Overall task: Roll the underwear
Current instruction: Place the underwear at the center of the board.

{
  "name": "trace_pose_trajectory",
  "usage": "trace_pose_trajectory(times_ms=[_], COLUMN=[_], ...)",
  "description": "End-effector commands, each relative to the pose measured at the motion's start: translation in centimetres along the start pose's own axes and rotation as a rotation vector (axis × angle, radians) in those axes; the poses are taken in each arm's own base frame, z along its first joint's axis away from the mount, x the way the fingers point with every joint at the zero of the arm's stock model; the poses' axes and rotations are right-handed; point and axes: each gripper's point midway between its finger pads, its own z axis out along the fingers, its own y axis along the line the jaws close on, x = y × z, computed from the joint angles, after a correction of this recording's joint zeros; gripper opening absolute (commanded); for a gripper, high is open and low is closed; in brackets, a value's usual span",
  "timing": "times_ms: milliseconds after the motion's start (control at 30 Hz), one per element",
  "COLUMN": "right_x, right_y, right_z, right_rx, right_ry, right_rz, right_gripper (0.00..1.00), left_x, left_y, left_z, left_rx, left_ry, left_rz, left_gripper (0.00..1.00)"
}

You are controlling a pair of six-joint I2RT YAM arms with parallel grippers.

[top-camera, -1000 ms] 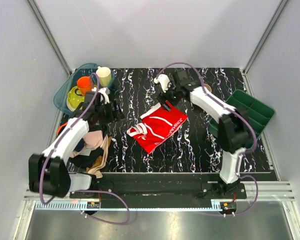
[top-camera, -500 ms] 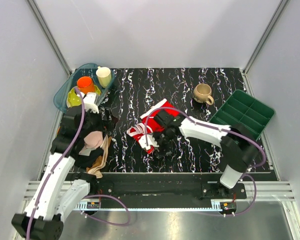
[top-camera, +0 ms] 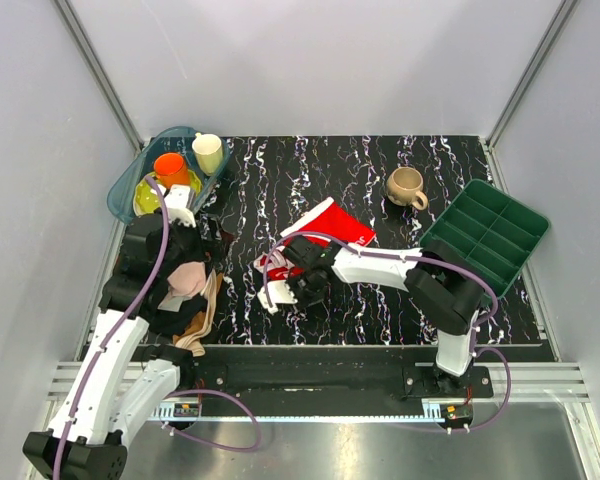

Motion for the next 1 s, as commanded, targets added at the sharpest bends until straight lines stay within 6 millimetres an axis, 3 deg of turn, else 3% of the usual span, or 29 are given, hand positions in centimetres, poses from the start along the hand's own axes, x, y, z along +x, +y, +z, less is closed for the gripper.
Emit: trace_pose_trajectory(times_ms=[0,33,100,167,233,300,333,400,433,467,533,567,633,700,733,767,800,833,900,967], right_x=[0.6,1.0,0.7,0.8,1.4,1.3,2.3,2.6,3.5,3.4,4.7,4.7,4.5,3.4,2.9,3.6,2.8,3.0,4.2,5.6], right_y=[0.1,1.2,2.3,4.6,7.5,8.7,10.5,11.5,12.9,13.2,14.7,14.7,15.3,13.7,13.3,11.7,9.7,8.3,4.5,1.3], right_z=[-0.2,-0.3,-1.1,-2.1,-2.8,-4.3,-4.5,-6.0,-6.3,-7.2,-7.8,-8.4,-9.4,-11.5,-12.7,-14.0,-15.2,-15.8,-17.9,-18.2], right_rx=[0.029,-0.005,-0.028,-0.086,-0.156,-0.151,-0.187,-0.16,-0.184,-0.161,-0.175,-0.154,-0.161,-0.093,-0.064,0.0,0.064,0.108,0.229,0.278], right_ry=[0.036,0.041,0.033,0.022,0.025,0.018,0.043,0.05,0.069,0.063,0.083,0.073,0.041,-0.053,-0.094,-0.127,-0.194,-0.218,-0.255,-0.291], right_rz=[0.016,0.03,0.027,0.04,0.057,0.053,0.068,0.059,0.075,0.074,0.105,0.109,0.148,0.204,0.224,0.293,0.321,0.358,0.543,0.658], right_gripper=[0.33,0.23,0.16,0.1,0.08,0.06,0.06,0.06,0.07,0.07,0.16,0.21,0.42,0.51,0.58,0.61,0.63,0.66,0.68,0.68], left_x=[-1.0,-0.8,-0.5,-0.2,0.1,0.3,0.5,0.8,1.2,1.2,2.3,1.9,3.1,2.6,4.1,2.9,4.7,3.2,3.6,4.0], left_y=[-1.3,-1.9,-2.4,-2.8,-3.3,-4.0,-4.3,-5.4,-5.8,-6.3,-7.7,-8.2,-8.7,-9.6,-9.6,-10.3,-10.0,-10.5,-10.1,-9.9], left_z=[0.2,0.2,0.4,0.7,0.9,0.9,1.0,1.1,1.6,2.0,3.1,3.7,5.7,7.5,9.3,10.3,12.5,13.6,16.1,19.2], left_rx=[0.078,0.113,0.143,0.166,0.202,0.247,0.266,0.341,0.369,0.401,0.497,0.528,0.538,0.526,0.5,0.506,0.484,0.487,0.445,0.435], left_ry=[-0.044,-0.04,-0.023,-0.008,0.011,0.018,0.027,0.042,0.065,0.065,0.148,0.155,0.248,0.268,0.338,0.334,0.408,0.407,0.452,0.51], left_rz=[0.029,0.029,0.018,0.006,0.002,0.005,0.005,0.003,-0.019,-0.033,-0.125,-0.147,-0.23,-0.215,-0.237,-0.221,-0.225,-0.203,-0.167,-0.107], left_gripper=[0.99,0.99,0.99,0.99,0.99,0.99,0.99,0.99,0.99,0.99,0.98,0.95,0.91,0.91,0.91,0.9,0.88,0.87,0.84,0.79])
